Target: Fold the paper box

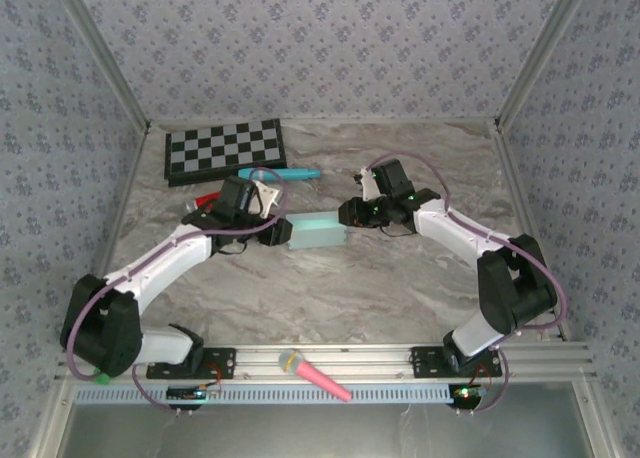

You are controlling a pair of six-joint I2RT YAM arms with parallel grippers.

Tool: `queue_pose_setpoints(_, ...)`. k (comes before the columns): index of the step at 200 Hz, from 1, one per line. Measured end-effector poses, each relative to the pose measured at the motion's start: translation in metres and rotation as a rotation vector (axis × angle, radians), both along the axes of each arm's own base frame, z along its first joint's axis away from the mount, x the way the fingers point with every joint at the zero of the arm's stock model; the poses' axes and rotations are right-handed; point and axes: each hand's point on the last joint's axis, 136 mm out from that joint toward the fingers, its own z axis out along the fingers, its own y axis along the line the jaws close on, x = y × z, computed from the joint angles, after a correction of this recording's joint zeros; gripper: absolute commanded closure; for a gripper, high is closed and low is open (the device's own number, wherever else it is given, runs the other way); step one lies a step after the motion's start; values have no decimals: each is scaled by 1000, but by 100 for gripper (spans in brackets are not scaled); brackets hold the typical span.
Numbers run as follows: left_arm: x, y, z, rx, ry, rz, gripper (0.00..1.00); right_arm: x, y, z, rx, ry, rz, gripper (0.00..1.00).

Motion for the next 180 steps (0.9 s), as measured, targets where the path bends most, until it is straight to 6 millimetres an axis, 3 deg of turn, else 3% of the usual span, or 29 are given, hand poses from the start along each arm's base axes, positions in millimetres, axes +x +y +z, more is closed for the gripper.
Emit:
queue_pose_setpoints(46,2,-2,21,-59,-37,33,36,0,1,0,6,3,2,68)
queue_pose_setpoints(95,30,-2,21,-89,34,157,36,0,2,-2,5,7,5,68)
queue_pose_setpoints(126,38,-1,9,-84,87,195,42,-1,3,-3,4,8,7,68)
queue_pose_setpoints(180,32,-4,-15,-58,182,180,47,-1,3,-4,3,11,8,68)
